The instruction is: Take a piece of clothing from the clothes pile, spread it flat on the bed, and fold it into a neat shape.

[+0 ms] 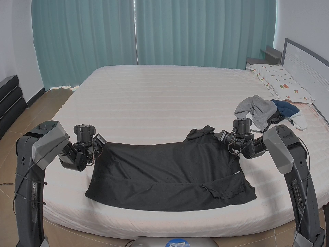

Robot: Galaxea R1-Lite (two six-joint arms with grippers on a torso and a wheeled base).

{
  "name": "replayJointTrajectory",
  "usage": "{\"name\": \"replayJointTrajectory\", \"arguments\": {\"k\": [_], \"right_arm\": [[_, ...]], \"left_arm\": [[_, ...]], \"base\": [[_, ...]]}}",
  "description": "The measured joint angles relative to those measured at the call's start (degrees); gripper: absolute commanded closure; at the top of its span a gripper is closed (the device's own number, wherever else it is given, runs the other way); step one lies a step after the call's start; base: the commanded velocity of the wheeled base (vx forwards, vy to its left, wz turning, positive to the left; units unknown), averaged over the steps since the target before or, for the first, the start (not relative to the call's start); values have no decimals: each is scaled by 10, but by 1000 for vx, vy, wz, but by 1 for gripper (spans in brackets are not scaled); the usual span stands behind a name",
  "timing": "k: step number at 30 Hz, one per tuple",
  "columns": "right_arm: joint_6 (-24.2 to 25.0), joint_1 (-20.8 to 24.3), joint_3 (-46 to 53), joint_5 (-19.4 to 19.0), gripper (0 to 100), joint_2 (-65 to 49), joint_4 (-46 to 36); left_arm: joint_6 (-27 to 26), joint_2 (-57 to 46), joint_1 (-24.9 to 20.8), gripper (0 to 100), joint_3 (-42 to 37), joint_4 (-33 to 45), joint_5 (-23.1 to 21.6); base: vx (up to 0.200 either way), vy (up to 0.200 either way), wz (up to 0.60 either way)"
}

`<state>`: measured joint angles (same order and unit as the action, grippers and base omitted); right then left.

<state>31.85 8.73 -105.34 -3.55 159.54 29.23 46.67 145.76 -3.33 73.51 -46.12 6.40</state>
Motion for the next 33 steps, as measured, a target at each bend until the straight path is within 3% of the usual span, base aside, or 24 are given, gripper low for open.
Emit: {"name": "replayJointTrajectory", "arguments": {"k": [16,33], "right_arm": [[3,-12,56,-9,100,-41,19],[29,-22,133,-4,100,-80,141]], "left_arm": [[0,-1,1,100,2,-1,1],[2,-15,7,100,2,-7,1]], "base": [[0,0,0],[0,0,0]]}}
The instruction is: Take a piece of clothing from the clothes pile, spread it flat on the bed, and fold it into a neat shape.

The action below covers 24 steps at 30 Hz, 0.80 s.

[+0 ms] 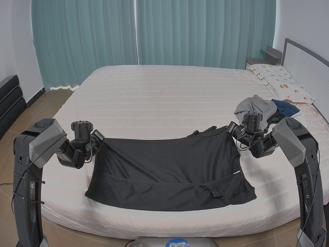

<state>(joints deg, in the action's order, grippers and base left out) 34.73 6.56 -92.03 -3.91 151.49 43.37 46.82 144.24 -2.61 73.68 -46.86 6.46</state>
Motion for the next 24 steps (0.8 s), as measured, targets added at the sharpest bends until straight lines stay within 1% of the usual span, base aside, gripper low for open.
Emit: {"name": "replayJointTrajectory", "arguments": {"k": [3,7,16,20,24], "right_arm": [[7,0,13,5,100,-7,26],[9,0,20,22,100,-15,38],[10,-1,40,23,100,-25,41],[11,-2,52,22,100,-32,55],[31,-8,54,23,100,-43,60]], "left_arm": [[-1,-5,2,100,-3,-12,1],[-2,-11,2,100,-13,-18,0],[-3,-15,2,100,-17,-19,0],[-4,-17,3,100,-19,-19,0],[-6,-18,3,100,-19,-22,0]], "base": [[0,0,0],[0,0,0],[0,0,0],[0,0,0],[0,0,0]]}}
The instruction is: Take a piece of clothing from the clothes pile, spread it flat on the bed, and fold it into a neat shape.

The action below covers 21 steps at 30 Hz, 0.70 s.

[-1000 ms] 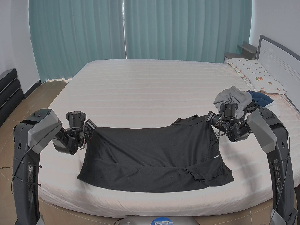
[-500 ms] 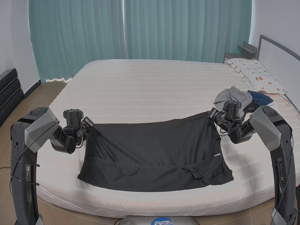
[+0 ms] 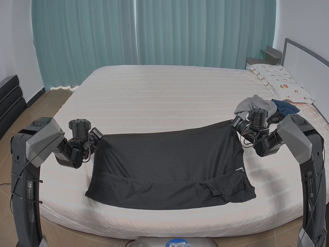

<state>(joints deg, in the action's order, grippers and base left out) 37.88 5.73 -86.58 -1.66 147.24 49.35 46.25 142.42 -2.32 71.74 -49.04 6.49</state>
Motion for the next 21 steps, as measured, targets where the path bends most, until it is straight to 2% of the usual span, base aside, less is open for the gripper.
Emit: {"name": "replayJointTrajectory", "arguments": {"k": [3,15,21], "right_arm": [[13,-5,2,1,100,-7,2],[12,-7,27,-10,100,-15,1],[11,-9,71,-36,100,-34,0]], "left_arm": [[-1,0,-2,100,-1,-9,0],[-1,0,-4,100,-6,-13,-1],[-14,-10,-3,100,-32,-14,-13]], "base": [[0,0,0],[0,0,0],[0,0,0]]}}
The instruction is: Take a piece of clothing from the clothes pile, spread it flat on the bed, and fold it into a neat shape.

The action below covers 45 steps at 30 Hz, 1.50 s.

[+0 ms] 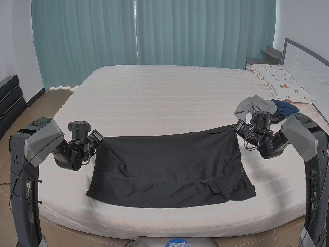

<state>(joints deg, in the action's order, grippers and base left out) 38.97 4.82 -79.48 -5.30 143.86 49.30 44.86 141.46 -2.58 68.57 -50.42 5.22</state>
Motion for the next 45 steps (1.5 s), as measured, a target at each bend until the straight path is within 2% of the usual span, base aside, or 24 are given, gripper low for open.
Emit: {"name": "replayJointTrajectory", "arguments": {"k": [9,15,17,20,24,27,31,36,37,45], "right_arm": [[-5,-13,111,-56,100,-59,9],[-25,-22,209,-99,100,-91,49],[-41,-28,247,-116,100,-100,66],[-65,-37,299,-135,100,-109,86],[-96,-42,340,-145,100,-115,93],[-139,-43,370,-149,100,-116,94],[-169,-40,393,-148,100,-111,94],[-173,-34,398,-145,100,-98,94],[-173,-33,398,-145,0,-96,94],[-162,-34,389,-142,0,-100,95]], "left_arm": [[-57,-31,2,100,-58,-13,-7],[-102,-52,1,100,-99,-15,-7],[-122,-58,0,100,-113,-15,-7],[-183,-66,-1,100,-143,-15,-7],[-241,-72,-2,100,-186,-14,-7],[-272,-74,-3,100,-213,-12,-7],[-285,-76,-4,100,-229,-8,-8],[-287,-76,-7,100,-237,-8,-8],[-287,-75,-8,0,-239,-8,-8],[-289,-80,-11,0,-257,-10,-13]], "base": [[0,0,0],[0,0,0],[0,0,0],[0,0,0],[0,0,0],[0,0,0],[0,0,0],[0,0,0],[0,0,0],[0,0,0]]}}
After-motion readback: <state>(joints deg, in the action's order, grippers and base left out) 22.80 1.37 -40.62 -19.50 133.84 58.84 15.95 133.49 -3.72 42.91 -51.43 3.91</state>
